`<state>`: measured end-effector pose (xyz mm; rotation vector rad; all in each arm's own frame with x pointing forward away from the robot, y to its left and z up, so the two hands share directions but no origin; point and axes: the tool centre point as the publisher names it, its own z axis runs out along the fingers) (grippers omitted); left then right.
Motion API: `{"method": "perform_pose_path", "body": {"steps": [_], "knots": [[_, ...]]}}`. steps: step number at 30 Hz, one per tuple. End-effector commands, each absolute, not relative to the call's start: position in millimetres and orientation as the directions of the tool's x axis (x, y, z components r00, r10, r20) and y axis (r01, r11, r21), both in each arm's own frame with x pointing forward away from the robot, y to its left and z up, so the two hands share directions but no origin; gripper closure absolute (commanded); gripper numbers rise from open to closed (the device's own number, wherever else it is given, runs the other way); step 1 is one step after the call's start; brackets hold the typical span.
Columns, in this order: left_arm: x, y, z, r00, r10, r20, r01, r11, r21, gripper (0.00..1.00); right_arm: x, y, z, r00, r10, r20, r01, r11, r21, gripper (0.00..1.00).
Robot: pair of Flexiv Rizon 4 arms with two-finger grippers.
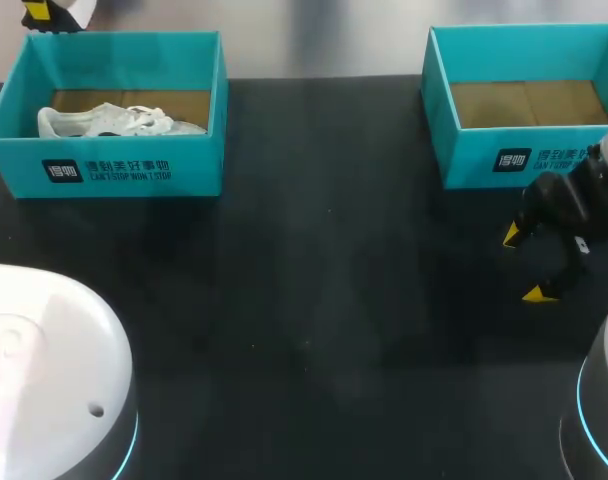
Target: Take the shoe out of the shoebox, open the shoe tongue, remove and reinsert the insole, then place the shoe into the shoebox
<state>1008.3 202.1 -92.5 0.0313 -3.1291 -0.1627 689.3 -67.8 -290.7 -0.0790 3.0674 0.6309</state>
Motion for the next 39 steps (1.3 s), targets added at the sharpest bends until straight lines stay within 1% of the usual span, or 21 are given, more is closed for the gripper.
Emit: {"method": "perform_pose_path", "body": {"steps": [1, 2, 6, 7, 11, 18, 26, 33, 35, 36, 38, 39], "knots": [[1037, 230, -102, -0.999, -0.04, 0.021, -0.038, 0.996, 0.085, 1.0, 689, -67, -291, -0.999, -0.047, -0.019, -0.05, 0.919, 0.391, 0.0], [1044, 238, -103, -0.999, -0.036, 0.039, -0.034, 0.997, 0.07, 1.0, 689, -67, -291, -0.999, -0.047, -0.019, -0.05, 0.919, 0.391, 0.0], [1063, 258, -107, -0.999, -0.038, 0.009, -0.037, 0.996, 0.086, 1.0, 689, -67, -291, -0.999, -0.047, -0.019, -0.05, 0.919, 0.391, 0.0], [1067, 263, -109, -0.999, -0.03, 0.03, -0.028, 0.997, 0.069, 1.0, 689, -67, -291, -0.999, -0.047, -0.019, -0.05, 0.919, 0.391, 0.0], [1084, 281, -115, -0.999, -0.038, 0.016, -0.036, 0.997, 0.072, 1.0, 689, -67, -291, -0.999, -0.047, -0.019, -0.05, 0.919, 0.391, 0.0], [1105, 301, -124, -0.999, 0.033, 0.016, 0.034, 0.996, 0.085, 1.0, 689, -67, -291, -0.999, -0.047, -0.019, -0.05, 0.919, 0.391, 0.0], [1110, 313, -127, -0.964, 0.263, -0.026, 0.259, 0.961, 0.098, 1.0, 689, -67, -291, -0.999, -0.047, -0.019, -0.05, 0.919, 0.391, 0.0], [1121, 322, -134, -0.857, 0.509, -0.08, 0.5, 0.859, 0.111, 1.0, 689, -67, -291, -0.999, -0.047, -0.019, -0.05, 0.919, 0.391, 0.0], [1120, 324, -132, -0.801, 0.596, -0.06, 0.583, 0.799, 0.146, 1.0, 689, -67, -291, -0.999, -0.047, -0.019, -0.05, 0.919, 0.391, 0.0], [1117, 326, -130, -0.758, 0.651, -0.037, 0.633, 0.748, 0.2, 1.0, 689, -67, -291, -0.999, -0.047, -0.019, -0.05, 0.919, 0.391, 0.0], [1114, 327, -127, -0.721, 0.693, -0.023, 0.663, 0.698, 0.27, 1.0, 689, -67, -291, -0.999, -0.047, -0.019, -0.05, 0.919, 0.391, 0.0], [1114, 327, -127, -0.721, 0.693, -0.023, 0.663, 0.698, 0.27, 1.0, 689, -67, -291, -0.999, -0.047, -0.019, -0.05, 0.919, 0.391, 0.0]]}}
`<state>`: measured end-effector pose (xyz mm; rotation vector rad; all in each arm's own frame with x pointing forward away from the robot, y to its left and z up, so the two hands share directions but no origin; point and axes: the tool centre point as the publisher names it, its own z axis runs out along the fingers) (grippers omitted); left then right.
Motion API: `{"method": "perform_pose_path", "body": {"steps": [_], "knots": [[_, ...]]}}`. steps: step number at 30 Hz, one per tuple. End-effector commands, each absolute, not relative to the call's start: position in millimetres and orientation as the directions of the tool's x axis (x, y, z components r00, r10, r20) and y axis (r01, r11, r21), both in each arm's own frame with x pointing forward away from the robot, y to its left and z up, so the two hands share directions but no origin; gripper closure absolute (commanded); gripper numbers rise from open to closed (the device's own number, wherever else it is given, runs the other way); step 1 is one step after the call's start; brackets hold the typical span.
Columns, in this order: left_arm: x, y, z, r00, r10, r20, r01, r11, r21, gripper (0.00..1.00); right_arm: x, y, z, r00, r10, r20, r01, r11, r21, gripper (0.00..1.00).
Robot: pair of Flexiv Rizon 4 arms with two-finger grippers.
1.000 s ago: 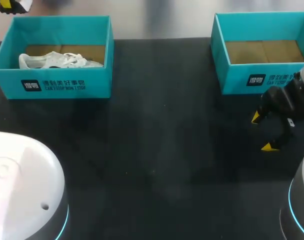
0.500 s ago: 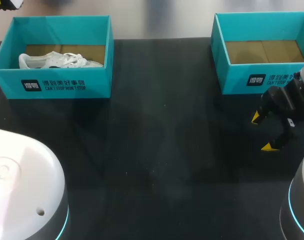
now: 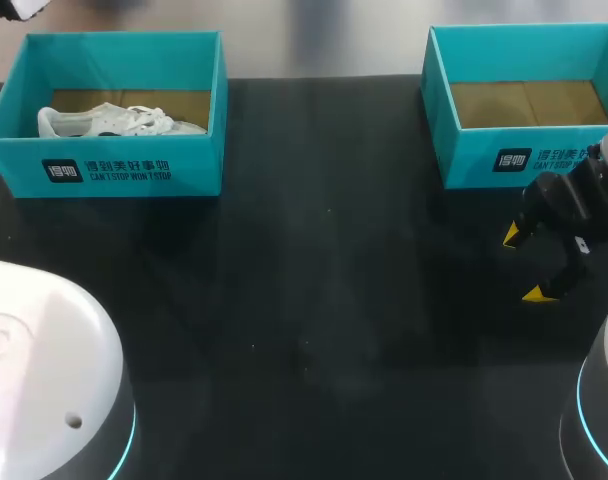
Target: Take the shoe out of the shoebox, open the shoe tongue, remove and reinsert the insole, then place the shoe into the shoebox
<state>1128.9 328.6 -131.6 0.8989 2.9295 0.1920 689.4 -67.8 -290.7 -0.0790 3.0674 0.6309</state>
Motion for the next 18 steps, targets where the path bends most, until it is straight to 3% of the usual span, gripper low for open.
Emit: {"method": "perform_pose_path", "body": {"steps": [1, 13, 18], "knots": [[1114, 327, -127, -0.721, 0.693, -0.023, 0.663, 0.698, 0.27, 1.0, 689, -67, -291, -0.999, -0.047, -0.019, -0.05, 0.919, 0.391, 0.0], [1114, 327, -127, -0.721, 0.693, -0.023, 0.663, 0.698, 0.27, 1.0, 689, -67, -291, -0.999, -0.047, -0.019, -0.05, 0.919, 0.391, 0.0], [1126, 330, -130, -0.552, 0.833, -0.038, 0.785, 0.534, 0.313, 1.0, 689, -67, -291, -0.999, -0.047, -0.019, -0.05, 0.919, 0.391, 0.0]]}}
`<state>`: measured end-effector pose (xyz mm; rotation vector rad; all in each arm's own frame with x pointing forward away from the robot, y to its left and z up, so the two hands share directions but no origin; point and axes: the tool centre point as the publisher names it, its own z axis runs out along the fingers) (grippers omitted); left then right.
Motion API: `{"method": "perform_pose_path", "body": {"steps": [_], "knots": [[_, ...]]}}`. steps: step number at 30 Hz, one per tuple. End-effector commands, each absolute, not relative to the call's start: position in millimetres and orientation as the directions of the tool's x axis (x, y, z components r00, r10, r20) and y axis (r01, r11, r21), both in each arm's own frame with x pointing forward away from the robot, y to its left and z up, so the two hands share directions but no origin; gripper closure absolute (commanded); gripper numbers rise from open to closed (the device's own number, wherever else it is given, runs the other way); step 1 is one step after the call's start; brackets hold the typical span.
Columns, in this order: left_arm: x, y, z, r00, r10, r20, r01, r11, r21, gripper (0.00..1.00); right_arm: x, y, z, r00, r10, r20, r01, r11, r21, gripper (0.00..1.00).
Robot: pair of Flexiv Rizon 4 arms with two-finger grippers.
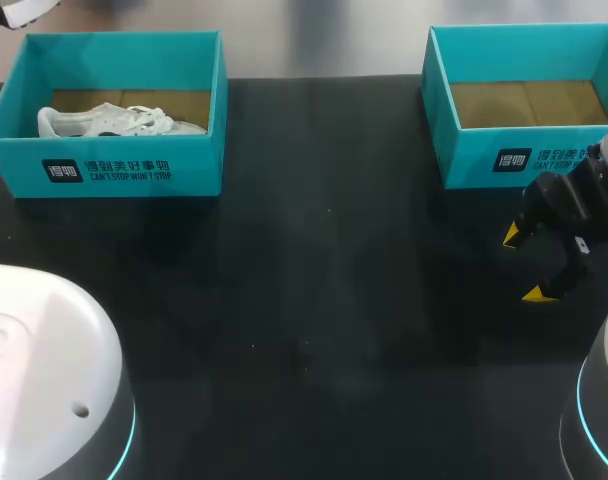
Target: Take the shoe out of the shoebox, open the shoe tongue, remove and reinsert the insole, then place the shoe into the shoebox
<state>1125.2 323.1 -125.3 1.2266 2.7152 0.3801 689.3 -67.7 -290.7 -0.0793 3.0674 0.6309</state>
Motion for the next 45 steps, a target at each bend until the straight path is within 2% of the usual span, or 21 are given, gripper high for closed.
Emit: {"method": "perform_pose_path", "body": {"steps": [1, 3, 7, 11, 17, 28, 34, 45], "knots": [[1129, 332, -131, -0.493, 0.869, -0.041, 0.828, 0.483, 0.286, 1.0, 689, -67, -291, -0.999, -0.047, -0.019, -0.05, 0.919, 0.391, 0.0], [1136, 336, -133, -0.451, 0.892, -0.032, 0.847, 0.44, 0.298, 1.0, 689, -67, -291, -0.999, -0.047, -0.019, -0.05, 0.919, 0.391, 0.0], [1145, 343, -133, -0.268, 0.962, -0.052, 0.93, 0.272, 0.248, 1.0, 689, -67, -291, -0.999, -0.047, -0.019, -0.05, 0.919, 0.391, 0.0], [1157, 349, -130, -0.175, 0.984, -0.031, 0.952, 0.177, 0.25, 1.0, 689, -67, -291, -0.999, -0.047, -0.019, -0.05, 0.919, 0.391, 0.0], [1159, 351, -127, 0.082, 0.996, -0.034, 0.968, -0.072, 0.241, 1.0, 689, -67, -291, -0.999, -0.047, -0.019, -0.05, 0.919, 0.391, 0.0], [1159, 351, -127, 0.082, 0.996, -0.034, 0.968, -0.072, 0.241, 1.0, 689, -67, -291, -0.999, -0.047, -0.019, -0.05, 0.919, 0.391, 0.0], [1168, 342, -143, 0.12, 0.993, 0.009, 0.974, -0.12, 0.194, 1.0, 689, -67, -291, -0.999, -0.047, -0.019, -0.05, 0.919, 0.391, 0.0], [1178, 334, -172, 0.098, 0.993, 0.065, 0.977, -0.109, 0.183, 1.0, 689, -67, -291, -0.999, -0.047, -0.019, -0.05, 0.919, 0.391, 0.0]]}}
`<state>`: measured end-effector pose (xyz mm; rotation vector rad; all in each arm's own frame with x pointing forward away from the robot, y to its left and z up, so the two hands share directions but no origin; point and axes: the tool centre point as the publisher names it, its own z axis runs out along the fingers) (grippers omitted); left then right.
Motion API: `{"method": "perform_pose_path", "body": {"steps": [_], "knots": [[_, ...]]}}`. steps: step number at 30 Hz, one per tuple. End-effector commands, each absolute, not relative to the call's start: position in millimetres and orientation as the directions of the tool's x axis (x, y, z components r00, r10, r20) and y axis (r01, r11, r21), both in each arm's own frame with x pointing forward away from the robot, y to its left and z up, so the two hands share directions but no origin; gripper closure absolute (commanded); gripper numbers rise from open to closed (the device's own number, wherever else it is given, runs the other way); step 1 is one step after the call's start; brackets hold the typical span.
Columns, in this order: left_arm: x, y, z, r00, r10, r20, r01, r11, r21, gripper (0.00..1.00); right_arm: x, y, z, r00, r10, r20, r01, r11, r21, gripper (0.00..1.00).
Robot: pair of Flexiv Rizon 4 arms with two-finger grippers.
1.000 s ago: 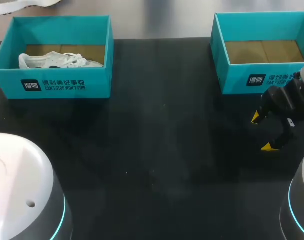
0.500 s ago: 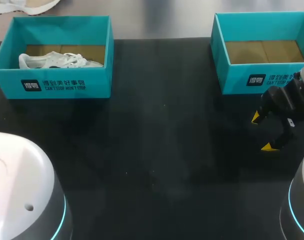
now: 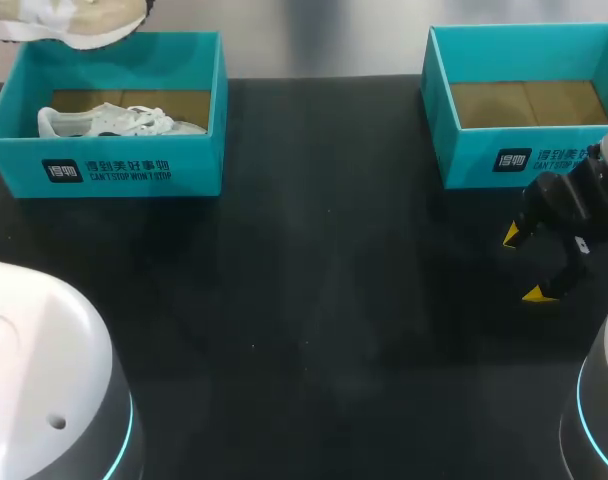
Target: Take the shoe out of the shoebox, open the shoe tongue, remove and reinsert the insole, then place the shoe into the shoebox
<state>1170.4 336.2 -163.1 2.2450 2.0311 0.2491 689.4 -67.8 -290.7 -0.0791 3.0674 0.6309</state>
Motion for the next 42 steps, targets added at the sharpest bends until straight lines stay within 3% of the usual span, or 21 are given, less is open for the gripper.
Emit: {"method": "perform_pose_path", "body": {"steps": [1, 7, 10, 24, 34, 42], "knots": [[1177, 333, -176, 0.102, 0.993, 0.063, 0.977, -0.112, 0.181, 1.0, 689, -67, -291, -0.999, -0.047, -0.019, -0.05, 0.919, 0.391, 0.0], [1177, 327, -197, 0.079, 0.993, 0.085, 0.984, -0.091, 0.151, 1.0, 689, -67, -291, -0.999, -0.047, -0.019, -0.05, 0.919, 0.391, 0.0], [1172, 326, -200, 0.008, 0.997, 0.072, 0.99, -0.018, 0.142, 1.0, 689, -67, -291, -0.999, -0.047, -0.019, -0.05, 0.919, 0.391, 0.0], [1174, 324, -204, 0.001, 0.997, 0.074, 0.993, -0.009, 0.119, 1.0, 689, -67, -291, -0.999, -0.047, -0.019, -0.05, 0.919, 0.391, 0.0], [1188, 310, -238, -0.14, 0.972, 0.19, 0.989, 0.127, 0.079, 1.0, 689, -67, -291, -0.999, -0.047, -0.019, -0.05, 0.919, 0.391, 0.0], [1188, 303, -250, -0.141, 0.972, 0.188, 0.988, 0.127, 0.084, 1.0, 689, -67, -291, -0.999, -0.047, -0.019, -0.05, 0.919, 0.391, 0.0]]}}
